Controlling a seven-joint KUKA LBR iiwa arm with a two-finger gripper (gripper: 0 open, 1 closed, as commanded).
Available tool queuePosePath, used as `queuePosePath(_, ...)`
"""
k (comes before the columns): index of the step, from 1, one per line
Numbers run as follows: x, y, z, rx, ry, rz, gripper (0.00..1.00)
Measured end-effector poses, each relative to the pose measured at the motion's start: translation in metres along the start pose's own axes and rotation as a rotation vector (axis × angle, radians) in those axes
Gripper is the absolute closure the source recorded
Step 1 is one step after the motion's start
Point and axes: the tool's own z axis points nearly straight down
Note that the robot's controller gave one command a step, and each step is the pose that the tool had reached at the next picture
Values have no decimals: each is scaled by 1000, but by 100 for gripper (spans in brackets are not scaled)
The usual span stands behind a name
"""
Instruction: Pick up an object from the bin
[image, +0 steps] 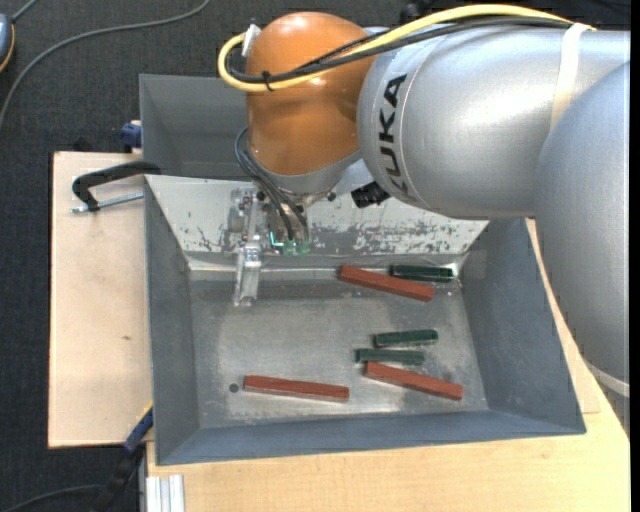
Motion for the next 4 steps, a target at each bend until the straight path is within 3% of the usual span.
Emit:
queuePosePath(1, -2, -41, 72, 3, -1, -68, 0)
queuePosePath(2, 79, -85, 121, 3, 2, -228, 0)
queuePosePath(3, 90, -77, 167, 0, -1, -249, 0)
queuePosePath(4, 88, -77, 164, -1, -7, -246, 100)
